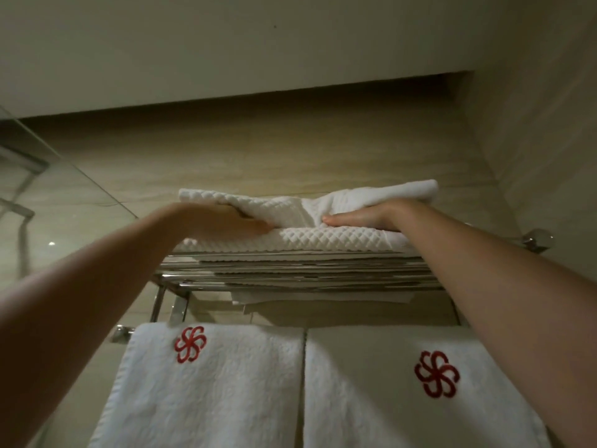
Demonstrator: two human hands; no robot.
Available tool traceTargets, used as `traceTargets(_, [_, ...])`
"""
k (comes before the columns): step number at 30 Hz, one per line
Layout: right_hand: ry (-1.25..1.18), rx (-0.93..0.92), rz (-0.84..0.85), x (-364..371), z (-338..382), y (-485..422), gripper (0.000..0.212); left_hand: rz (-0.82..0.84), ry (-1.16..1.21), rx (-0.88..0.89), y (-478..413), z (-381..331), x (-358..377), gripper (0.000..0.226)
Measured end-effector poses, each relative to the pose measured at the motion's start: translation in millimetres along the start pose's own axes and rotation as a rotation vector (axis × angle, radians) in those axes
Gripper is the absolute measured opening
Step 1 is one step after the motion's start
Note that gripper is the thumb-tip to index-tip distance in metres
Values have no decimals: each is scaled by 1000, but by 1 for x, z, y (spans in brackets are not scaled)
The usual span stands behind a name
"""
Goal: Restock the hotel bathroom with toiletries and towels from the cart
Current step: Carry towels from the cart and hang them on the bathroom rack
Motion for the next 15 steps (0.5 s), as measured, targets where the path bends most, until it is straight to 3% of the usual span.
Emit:
traceTargets(2, [-15,46,17,2,-1,0,81,-38,-2,45,9,-8,-8,59])
traceTargets(6, [-52,70,33,5,-2,2,87,-295,59,153,29,-33,-30,24])
traceTargets(7, [-54,61,39,6,-1,4,86,-352,44,157,28,-34,-30,25])
traceTargets(11, [-103,22,8,3,0,14,79,-450,-197,30,14,-30,-12,64])
traceTargets(15, [-177,-9,6,-5,-4,22,87,-482,-81,-9,9,-18,-12,74])
Point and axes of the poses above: each hand's wrist, its own y-axis away from the middle knuckle, its own x-axis out of the palm, z = x × y, the point moved 8 cm from there along -y, towards the middle knuckle, and after that the axes turned 15 degrees about z, right-handed, at the moved point
